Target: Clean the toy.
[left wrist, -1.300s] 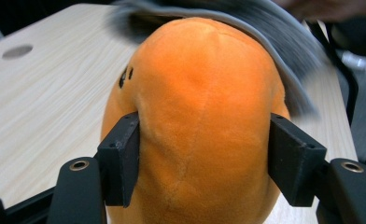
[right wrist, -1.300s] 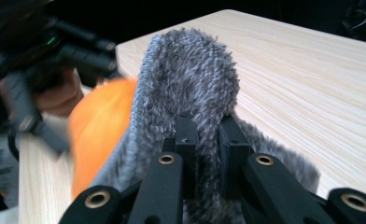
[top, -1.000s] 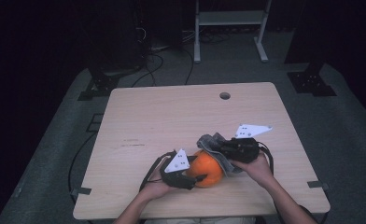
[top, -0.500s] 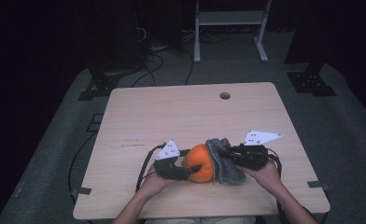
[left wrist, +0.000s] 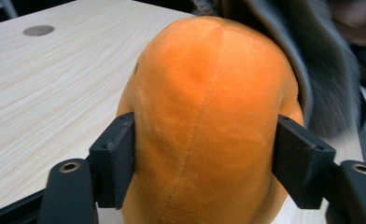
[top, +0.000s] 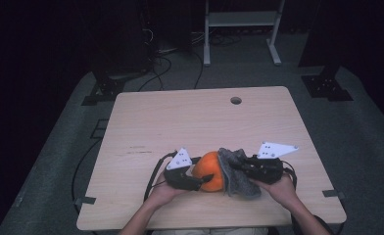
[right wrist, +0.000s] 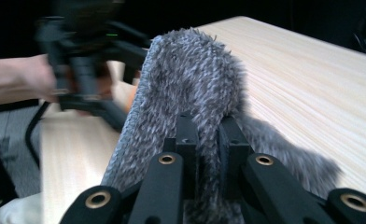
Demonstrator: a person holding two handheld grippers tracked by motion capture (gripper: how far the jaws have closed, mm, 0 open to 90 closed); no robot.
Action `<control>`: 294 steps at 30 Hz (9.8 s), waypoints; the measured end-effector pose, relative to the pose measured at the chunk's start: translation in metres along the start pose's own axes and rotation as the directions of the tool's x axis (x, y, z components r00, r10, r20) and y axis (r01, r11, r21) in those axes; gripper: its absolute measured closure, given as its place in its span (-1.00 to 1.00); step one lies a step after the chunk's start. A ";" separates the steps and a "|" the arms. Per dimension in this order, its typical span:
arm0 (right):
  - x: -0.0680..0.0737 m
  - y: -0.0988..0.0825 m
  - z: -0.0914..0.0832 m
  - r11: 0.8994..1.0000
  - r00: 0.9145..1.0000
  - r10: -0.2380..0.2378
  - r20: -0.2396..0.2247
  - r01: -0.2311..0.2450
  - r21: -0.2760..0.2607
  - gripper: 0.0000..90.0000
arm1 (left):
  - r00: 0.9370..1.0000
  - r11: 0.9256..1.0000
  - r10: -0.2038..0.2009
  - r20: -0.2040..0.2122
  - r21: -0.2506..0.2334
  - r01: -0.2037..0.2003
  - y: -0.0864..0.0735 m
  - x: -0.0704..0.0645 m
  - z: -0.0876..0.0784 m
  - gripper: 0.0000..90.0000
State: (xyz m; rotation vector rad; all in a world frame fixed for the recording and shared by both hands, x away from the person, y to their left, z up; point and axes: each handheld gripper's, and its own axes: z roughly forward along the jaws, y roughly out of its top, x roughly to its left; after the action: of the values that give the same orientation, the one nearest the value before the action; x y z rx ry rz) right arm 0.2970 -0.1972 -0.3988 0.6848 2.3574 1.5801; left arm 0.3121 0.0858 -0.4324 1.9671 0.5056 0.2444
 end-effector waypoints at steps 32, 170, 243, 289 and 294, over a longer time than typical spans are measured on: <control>-0.012 0.025 0.003 0.997 0.988 -0.057 0.141 0.048 0.068 0.79 | 0.989 0.987 0.150 -0.009 0.067 -0.149 -0.003 -0.018 0.008 -0.38; -0.009 -0.009 0.012 0.994 0.994 0.105 0.032 -0.106 0.040 0.79 | 0.995 0.999 -0.032 0.098 -0.004 0.032 0.002 0.019 -0.009 -0.77; -0.021 -0.001 -0.010 0.995 0.994 0.095 0.056 -0.094 -0.026 0.79 | 0.995 1.000 -0.022 0.098 -0.017 0.024 0.008 0.007 -0.007 -0.44; -0.013 -0.002 -0.021 0.999 0.999 0.049 0.009 -0.049 0.019 0.79 | 0.994 0.994 0.109 -0.011 0.017 -0.109 0.010 -0.027 0.022 -0.19; 0.008 0.018 -0.005 0.999 0.998 -0.037 -0.043 0.038 0.015 0.79 | 0.969 0.968 0.245 -0.039 0.060 -0.242 0.011 -0.043 0.025 -0.16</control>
State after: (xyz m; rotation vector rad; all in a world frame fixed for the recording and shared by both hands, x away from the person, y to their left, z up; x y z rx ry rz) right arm 0.2921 -0.1917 -0.3801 0.6124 2.4009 1.5779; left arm 0.2860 0.0419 -0.4317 2.0810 0.3012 0.4350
